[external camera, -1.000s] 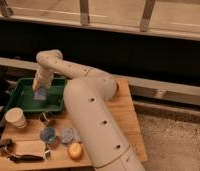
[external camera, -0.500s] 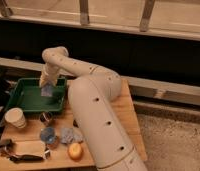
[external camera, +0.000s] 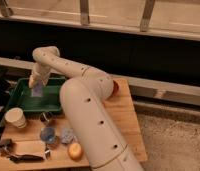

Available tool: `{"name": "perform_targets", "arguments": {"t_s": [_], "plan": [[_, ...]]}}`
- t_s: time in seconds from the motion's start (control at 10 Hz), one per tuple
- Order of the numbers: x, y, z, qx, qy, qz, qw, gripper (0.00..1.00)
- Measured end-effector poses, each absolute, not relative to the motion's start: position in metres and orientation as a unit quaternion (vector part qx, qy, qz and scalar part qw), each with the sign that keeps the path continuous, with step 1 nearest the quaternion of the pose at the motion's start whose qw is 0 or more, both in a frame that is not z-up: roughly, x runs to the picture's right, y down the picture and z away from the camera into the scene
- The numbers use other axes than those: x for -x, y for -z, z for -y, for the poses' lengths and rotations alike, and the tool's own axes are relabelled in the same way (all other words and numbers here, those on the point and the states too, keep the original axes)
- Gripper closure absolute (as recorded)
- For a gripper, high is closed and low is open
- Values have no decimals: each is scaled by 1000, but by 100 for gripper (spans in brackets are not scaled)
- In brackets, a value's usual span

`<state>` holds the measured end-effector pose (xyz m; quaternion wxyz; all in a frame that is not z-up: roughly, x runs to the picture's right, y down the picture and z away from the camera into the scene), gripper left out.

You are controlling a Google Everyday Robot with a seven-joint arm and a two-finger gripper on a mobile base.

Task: Wipe tray with sponge

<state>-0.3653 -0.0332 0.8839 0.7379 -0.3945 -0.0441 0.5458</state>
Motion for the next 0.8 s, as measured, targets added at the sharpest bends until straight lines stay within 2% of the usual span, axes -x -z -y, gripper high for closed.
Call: {"name": "perform_targets", "arguments": {"t_s": [0.4, 0.8], "plan": [[340, -874, 19, 385, -561, 13, 733, 100], [327, -906, 55, 366, -571, 7, 734, 100]]}}
